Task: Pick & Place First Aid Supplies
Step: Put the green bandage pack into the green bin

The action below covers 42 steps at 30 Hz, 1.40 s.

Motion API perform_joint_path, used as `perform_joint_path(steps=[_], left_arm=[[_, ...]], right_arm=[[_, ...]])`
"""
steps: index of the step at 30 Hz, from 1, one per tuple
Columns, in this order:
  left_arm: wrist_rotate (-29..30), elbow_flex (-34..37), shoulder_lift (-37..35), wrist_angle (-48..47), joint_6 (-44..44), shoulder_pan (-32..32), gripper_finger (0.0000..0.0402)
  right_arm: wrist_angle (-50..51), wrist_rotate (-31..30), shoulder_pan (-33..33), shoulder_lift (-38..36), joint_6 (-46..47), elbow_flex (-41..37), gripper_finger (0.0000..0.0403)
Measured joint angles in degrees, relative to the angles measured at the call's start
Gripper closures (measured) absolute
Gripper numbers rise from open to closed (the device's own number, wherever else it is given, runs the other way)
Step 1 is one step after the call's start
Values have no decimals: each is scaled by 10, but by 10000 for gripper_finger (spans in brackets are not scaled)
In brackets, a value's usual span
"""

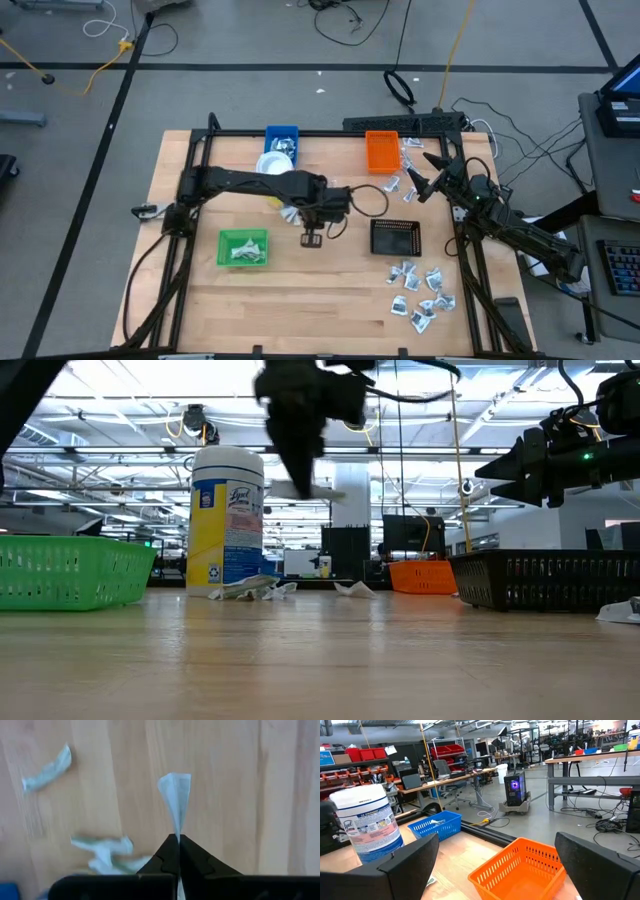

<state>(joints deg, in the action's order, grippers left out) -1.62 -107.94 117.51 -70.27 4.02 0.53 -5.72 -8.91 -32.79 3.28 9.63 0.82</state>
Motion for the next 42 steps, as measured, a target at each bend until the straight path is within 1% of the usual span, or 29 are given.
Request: perform_joint_path(steps=[8, 13, 19, 25, 30, 36, 39, 42], left_arm=[[0, 205, -147, 53, -37, 33, 399], [-29, 326, -232, 89, -64, 55, 400], [-33, 428, -304, 103, -91, 76, 400], [-33, 496, -362, 104, -108, 87, 401], [-38, 530, -398, 103, -122, 95, 401], [-41, 547, -407, 111, -133, 109, 401], [-28, 566, -403, 134, -147, 123, 401], [-28, 587, -399, 171, -162, 133, 401]], right_arm=[[0, 0, 0, 0, 0, 0, 9], [0, 0, 0, 0, 0, 0, 9], [0, 0, 0, 0, 0, 0, 9], [0, 0, 0, 0, 0, 0, 9], [0, 0, 0, 0, 0, 0, 9], [0, 0, 0, 0, 0, 0, 9], [0, 0, 0, 0, 0, 0, 9], [0, 0, 0, 0, 0, 0, 9]])
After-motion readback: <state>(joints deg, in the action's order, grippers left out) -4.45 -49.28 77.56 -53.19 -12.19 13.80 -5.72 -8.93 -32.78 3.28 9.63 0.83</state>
